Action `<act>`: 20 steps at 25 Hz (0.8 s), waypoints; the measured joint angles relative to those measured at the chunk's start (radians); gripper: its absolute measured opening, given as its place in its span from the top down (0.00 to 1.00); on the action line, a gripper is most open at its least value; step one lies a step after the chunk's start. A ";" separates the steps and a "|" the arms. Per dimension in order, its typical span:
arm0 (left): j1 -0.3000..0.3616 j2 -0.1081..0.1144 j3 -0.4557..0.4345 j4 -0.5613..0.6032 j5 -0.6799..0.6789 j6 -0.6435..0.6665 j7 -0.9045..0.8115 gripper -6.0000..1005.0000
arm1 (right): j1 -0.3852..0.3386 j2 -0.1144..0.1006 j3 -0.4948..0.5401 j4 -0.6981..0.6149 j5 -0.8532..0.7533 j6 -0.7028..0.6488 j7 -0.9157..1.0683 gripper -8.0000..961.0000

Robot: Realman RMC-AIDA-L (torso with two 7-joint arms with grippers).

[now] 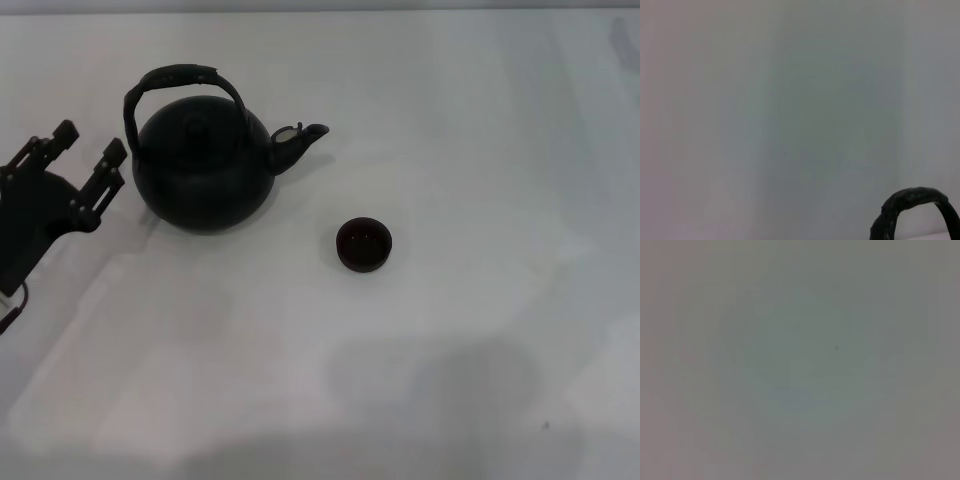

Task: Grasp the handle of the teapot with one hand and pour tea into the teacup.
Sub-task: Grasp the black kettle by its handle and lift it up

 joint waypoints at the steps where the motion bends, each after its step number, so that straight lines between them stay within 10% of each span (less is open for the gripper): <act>1: -0.006 0.000 0.000 0.001 0.001 -0.010 0.000 0.41 | -0.001 0.000 0.000 0.000 0.000 0.001 0.001 0.12; 20: -0.100 -0.003 -0.009 0.043 0.002 -0.197 0.008 0.48 | -0.014 -0.003 0.027 -0.008 0.026 0.020 0.002 0.12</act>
